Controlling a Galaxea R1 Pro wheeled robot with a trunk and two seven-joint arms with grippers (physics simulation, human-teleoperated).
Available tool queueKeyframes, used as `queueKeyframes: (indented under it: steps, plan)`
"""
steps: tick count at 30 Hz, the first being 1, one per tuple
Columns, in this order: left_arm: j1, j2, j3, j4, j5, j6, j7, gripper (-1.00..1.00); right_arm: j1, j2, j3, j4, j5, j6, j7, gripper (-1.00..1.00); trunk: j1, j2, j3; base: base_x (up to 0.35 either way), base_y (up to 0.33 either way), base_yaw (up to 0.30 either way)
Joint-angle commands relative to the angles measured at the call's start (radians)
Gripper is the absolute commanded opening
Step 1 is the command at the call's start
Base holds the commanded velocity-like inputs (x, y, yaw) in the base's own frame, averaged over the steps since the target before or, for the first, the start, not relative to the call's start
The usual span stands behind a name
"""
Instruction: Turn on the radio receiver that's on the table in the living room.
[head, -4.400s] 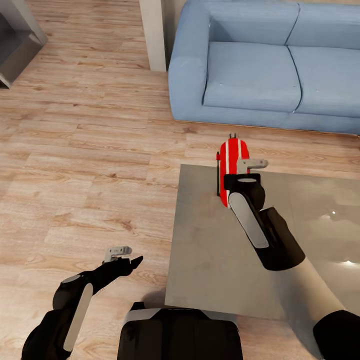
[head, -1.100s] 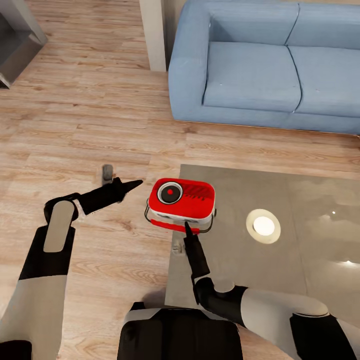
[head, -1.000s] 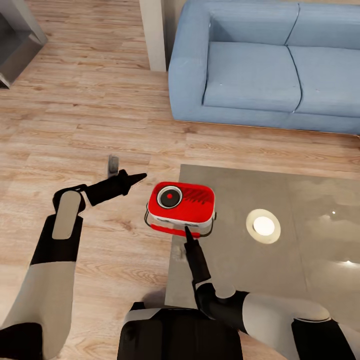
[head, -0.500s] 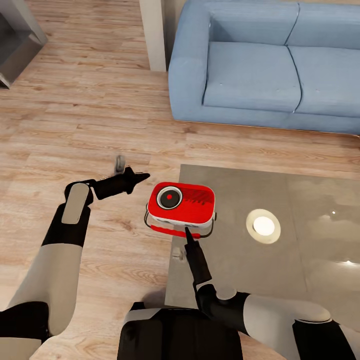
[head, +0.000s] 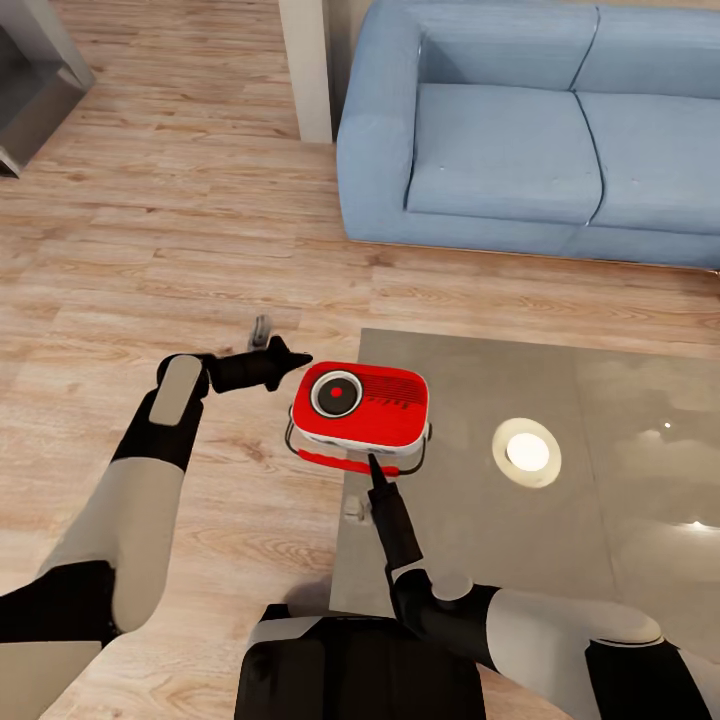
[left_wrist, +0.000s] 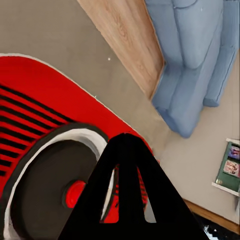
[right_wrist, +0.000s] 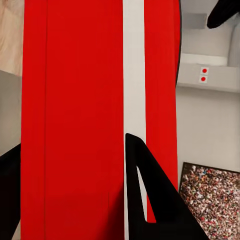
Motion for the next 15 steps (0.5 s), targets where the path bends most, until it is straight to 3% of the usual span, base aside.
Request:
queueKeyframes:
  steps: [1,4,11,14,15]
  plan:
    - [-0.002,-0.009,0.0,0.005,0.001,0.0,0.053,-1.0,0.0,0.0,0.0,-0.003,0.006,0.006,-0.001,-1.0,0.0,0.0,0.0,0.0,0.0,0.0]
    - [-0.004,-0.018,0.0,0.01,0.002,0.0,0.096,-1.0,0.0,0.0,0.0,-0.004,0.007,0.006,-0.004,-1.0,0.0,0.0,0.0,0.0,0.0,0.0]
    - [-0.005,-0.025,0.002,0.049,0.002,0.0,0.11,-1.0,0.0,0.001,0.001,-0.005,0.007,0.006,-0.009,-1.0,0.0,0.0,0.0,0.0,0.0,0.0]
    - [-0.005,-0.043,0.003,0.052,0.002,0.0,0.111,-1.0,0.0,0.001,0.001,-0.005,0.007,0.007,-0.009,-1.0,0.0,0.0,0.0,0.0,0.0,0.0]
    - [-0.005,-0.064,0.003,0.057,0.002,0.0,0.111,-1.0,0.0,0.002,0.002,-0.005,0.007,0.007,-0.009,-1.0,0.0,0.0,0.0,0.0,0.0,0.0]
